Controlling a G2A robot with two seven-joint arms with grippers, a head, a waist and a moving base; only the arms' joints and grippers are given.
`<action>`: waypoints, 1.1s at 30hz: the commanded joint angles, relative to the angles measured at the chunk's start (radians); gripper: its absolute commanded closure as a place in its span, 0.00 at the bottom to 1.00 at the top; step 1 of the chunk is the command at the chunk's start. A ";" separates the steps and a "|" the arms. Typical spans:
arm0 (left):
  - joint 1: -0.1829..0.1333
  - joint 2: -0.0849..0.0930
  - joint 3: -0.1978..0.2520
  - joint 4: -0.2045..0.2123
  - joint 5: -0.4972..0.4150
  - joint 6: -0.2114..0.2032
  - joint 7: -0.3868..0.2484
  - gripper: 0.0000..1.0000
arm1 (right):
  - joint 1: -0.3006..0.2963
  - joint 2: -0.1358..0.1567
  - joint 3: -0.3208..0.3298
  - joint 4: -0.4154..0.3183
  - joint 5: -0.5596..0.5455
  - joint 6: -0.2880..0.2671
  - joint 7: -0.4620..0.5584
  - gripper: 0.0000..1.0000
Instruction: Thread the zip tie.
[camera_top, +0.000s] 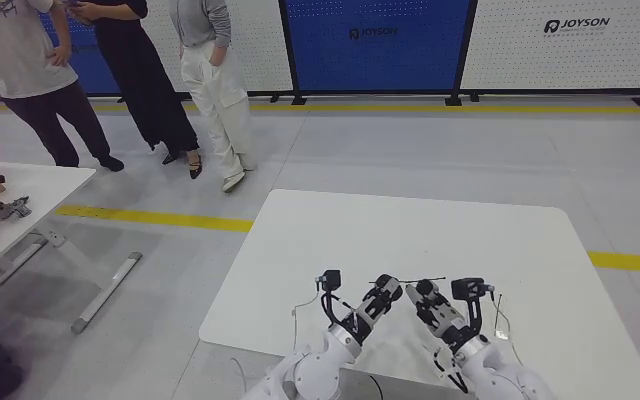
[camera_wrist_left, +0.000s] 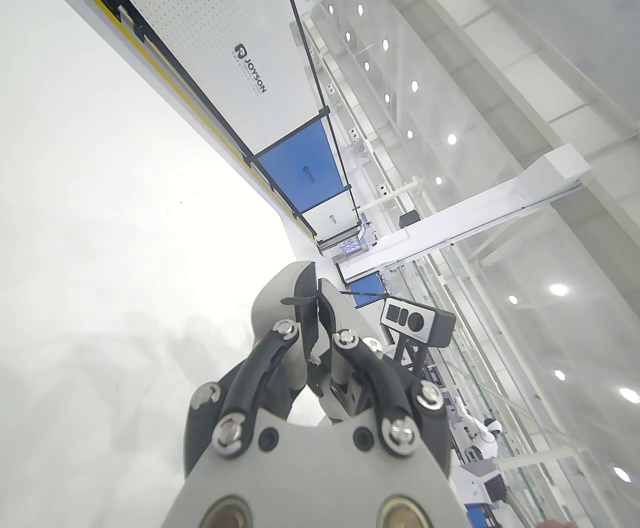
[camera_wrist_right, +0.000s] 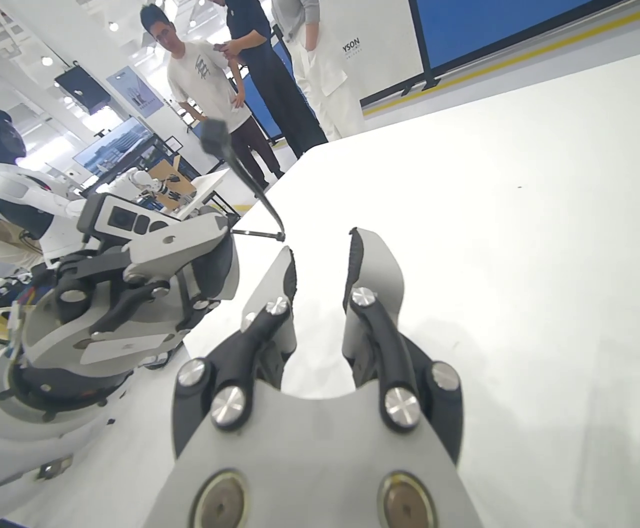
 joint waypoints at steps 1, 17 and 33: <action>0.002 0.001 -0.004 0.000 -0.002 -0.001 0.000 1.00 | 0.005 -0.001 -0.007 -0.002 -0.004 0.002 0.003 0.74; 0.007 0.003 -0.006 -0.002 -0.002 -0.008 -0.013 1.00 | 0.018 -0.003 -0.027 -0.007 -0.013 0.010 0.003 0.76; -0.002 0.002 0.000 0.003 0.005 0.003 -0.011 1.00 | 0.027 -0.004 -0.036 -0.003 -0.018 0.010 -0.006 1.00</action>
